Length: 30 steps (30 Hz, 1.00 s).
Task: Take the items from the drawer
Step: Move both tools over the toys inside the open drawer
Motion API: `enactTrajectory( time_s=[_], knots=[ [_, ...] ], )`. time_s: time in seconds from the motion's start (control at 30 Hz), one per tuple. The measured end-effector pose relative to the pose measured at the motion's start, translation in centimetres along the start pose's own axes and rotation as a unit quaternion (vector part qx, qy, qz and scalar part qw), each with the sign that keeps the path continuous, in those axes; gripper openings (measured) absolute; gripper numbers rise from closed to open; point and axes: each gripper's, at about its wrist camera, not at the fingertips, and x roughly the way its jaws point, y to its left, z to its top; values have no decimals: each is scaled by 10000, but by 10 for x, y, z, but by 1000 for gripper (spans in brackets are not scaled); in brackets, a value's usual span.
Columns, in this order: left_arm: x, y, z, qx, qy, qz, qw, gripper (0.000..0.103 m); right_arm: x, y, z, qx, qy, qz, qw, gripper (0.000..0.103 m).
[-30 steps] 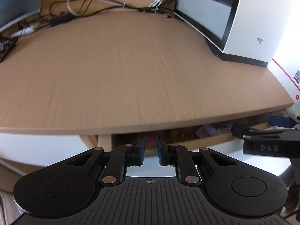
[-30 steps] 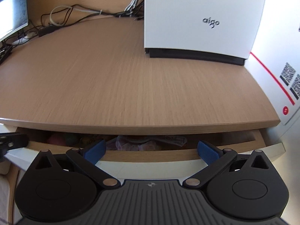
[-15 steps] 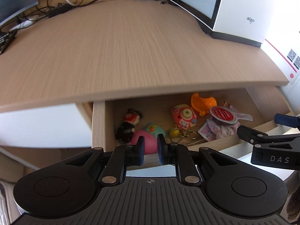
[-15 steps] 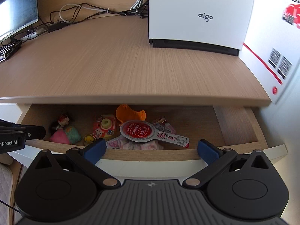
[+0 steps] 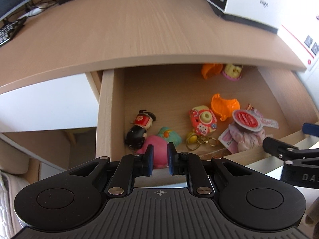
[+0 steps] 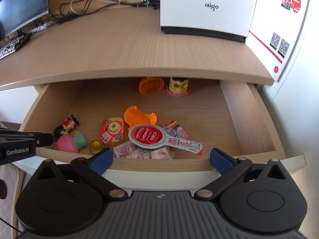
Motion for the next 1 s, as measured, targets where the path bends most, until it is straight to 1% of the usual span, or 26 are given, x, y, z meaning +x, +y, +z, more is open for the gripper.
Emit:
enactTrajectory(
  time_s=[0.07, 0.13, 0.17, 0.2, 0.27, 0.33, 0.47, 0.53, 0.63, 0.73, 0.83, 0.93, 1.0],
  knots=[
    [2, -1, -1, 316, 67, -28, 9995, 15, -2, 1, -1, 25, 58, -29, 10000, 103],
    [2, -3, -4, 666, 101, 55, 9977, 15, -2, 2, -2, 86, 105, -70, 9999, 103],
    [1, -4, -5, 814, 108, 35, 9966, 14, -3, 3, -3, 155, 138, -132, 9997, 103],
    [3, -5, -5, 946, 116, -36, 9954, 11, -4, 4, -4, 255, 180, -211, 9993, 103],
    [5, -4, -4, 1112, 154, -243, 9934, 10, -5, 7, -4, 284, 202, -267, 9990, 103],
    [6, 0, -2, 1139, 263, -450, 9921, 10, -4, 9, -2, 115, 167, -171, 9996, 103],
    [11, 0, 4, 1144, 402, -895, 9886, 10, 1, 14, 0, 35, 198, -449, 9988, 103],
    [14, -2, 11, 1162, 489, -1028, 9867, 10, 3, 14, 8, 35, 342, -468, 9983, 103],
    [17, -6, 15, 1226, 539, -1220, 9834, 10, 8, 5, 19, 45, 528, -326, 9981, 103],
    [19, -7, 17, 991, 582, -1252, 9855, 10, 3, -3, 26, 42, 415, -345, 9985, 102],
    [16, -8, 17, 888, 549, -1219, 9870, 11, -10, -16, 38, -40, 140, -153, 9998, 102],
    [5, -6, 18, 769, 350, -1198, 9892, 13, -22, -29, 46, -107, -112, -72, 9999, 102],
    [-3, -1, 22, 606, 187, -1136, 9915, 14, -26, -40, 50, -126, -278, -24, 9995, 102]
  ],
)
